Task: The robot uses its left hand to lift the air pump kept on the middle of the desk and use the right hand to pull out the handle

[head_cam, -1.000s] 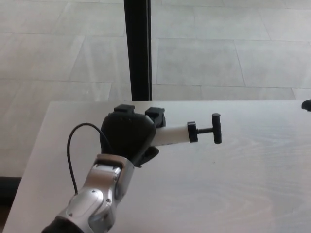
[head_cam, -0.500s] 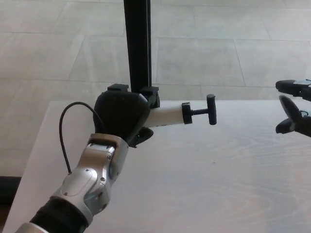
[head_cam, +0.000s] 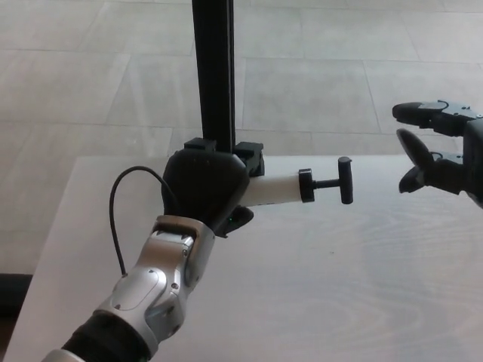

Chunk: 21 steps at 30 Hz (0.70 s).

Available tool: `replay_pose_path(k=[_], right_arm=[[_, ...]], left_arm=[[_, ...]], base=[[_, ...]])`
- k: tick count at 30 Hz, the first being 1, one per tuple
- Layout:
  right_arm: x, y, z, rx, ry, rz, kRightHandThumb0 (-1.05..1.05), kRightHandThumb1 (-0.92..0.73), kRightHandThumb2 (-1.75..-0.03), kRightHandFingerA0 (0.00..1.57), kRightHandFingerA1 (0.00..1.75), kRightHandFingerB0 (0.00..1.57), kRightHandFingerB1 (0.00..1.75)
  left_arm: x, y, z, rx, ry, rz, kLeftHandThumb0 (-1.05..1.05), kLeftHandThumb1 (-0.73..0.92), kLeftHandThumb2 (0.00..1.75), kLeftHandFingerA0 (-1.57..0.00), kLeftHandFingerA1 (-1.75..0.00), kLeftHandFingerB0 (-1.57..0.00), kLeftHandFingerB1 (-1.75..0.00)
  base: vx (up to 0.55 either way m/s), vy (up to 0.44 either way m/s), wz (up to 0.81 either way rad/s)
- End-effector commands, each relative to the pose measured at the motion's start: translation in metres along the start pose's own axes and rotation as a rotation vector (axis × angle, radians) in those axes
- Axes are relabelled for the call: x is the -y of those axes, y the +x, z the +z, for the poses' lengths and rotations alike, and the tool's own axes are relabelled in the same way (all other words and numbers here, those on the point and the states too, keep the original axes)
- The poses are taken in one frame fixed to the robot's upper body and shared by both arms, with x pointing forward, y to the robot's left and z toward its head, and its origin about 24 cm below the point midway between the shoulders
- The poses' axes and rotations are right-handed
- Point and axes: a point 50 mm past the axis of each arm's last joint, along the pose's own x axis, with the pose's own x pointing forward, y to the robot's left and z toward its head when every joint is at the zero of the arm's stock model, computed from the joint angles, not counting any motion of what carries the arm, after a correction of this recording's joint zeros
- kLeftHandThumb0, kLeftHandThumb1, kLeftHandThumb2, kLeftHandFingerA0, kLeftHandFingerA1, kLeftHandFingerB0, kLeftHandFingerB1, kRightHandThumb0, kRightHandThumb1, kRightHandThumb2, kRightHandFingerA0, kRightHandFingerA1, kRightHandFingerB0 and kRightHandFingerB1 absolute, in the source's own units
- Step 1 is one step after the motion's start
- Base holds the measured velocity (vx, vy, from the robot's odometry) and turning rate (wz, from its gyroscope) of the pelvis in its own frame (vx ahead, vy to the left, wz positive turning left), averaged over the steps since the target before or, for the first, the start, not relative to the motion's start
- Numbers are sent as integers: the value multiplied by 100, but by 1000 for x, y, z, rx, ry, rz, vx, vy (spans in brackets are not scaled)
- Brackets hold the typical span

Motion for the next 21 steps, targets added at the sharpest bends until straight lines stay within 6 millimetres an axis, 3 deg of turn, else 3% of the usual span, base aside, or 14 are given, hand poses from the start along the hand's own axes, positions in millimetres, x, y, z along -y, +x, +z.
replay_pose_path(k=[1,2,3,4,6,11,12,16,17,18,19,21], right_arm=[[-10,0,2,4,0,3,-52,-61,-60,93,139,47,42],[-14,-1,1,-2,-6,1,-50,-61,-60,92,139,49,42],[-18,-1,0,-4,-17,1,-48,-62,-59,94,137,49,42],[-19,-2,-2,-8,-25,2,-45,-62,-59,94,139,47,42],[-22,-2,-5,-16,-33,1,-45,-63,-59,95,139,48,42],[-28,-3,-10,-24,-68,-12,-43,-63,-59,93,139,50,44],[-29,-2,-11,-30,-73,-23,-42,-63,-59,93,139,51,44],[-30,-1,-13,-35,-91,-36,-38,-64,-59,93,142,52,45],[-30,-1,-13,-34,-94,-35,-38,-64,-59,93,142,52,45],[-30,-1,-14,-38,-97,-44,-35,-63,-58,95,152,55,48],[-30,-1,-15,-35,-88,-48,-30,-62,-62,95,165,57,54],[-30,-1,-15,-18,-76,-70,-28,-64,-60,95,166,62,55]], left_arm=[[-7,6,4,-11,18,40,-26,67,69,-82,-163,-74,-115],[-9,8,5,-17,9,42,-21,65,74,-82,-164,-70,-120],[-10,10,5,-24,-14,50,-16,66,74,-84,-174,-61,-137],[-11,11,6,-29,-31,59,-19,61,82,-76,-175,-62,-152],[-13,12,6,-32,-46,75,-18,58,86,-78,-175,-60,-158],[-14,14,7,-41,-51,93,-19,59,83,-77,-175,-62,-155],[-15,15,7,-42,-47,87,-13,61,79,-90,-174,-64,-146],[-16,15,6,-47,-48,89,-21,70,76,-94,-175,-65,-145],[-16,15,6,-48,-52,91,-21,70,76,-94,-175,-65,-145],[-16,15,6,-45,-52,106,-23,63,82,-79,-175,-62,-156],[-16,15,6,-45,-51,105,-24,65,78,-78,-175,-64,-151],[-16,15,7,-45,-48,102,-24,59,86,-78,-175,-62,-154]], base=[[0,0,0],[0,0,0],[0,0,0],[0,0,0],[0,0,0],[0,0,0],[0,0,0],[0,0,0],[0,0,0],[0,0,0],[0,0,0],[0,0,0]])
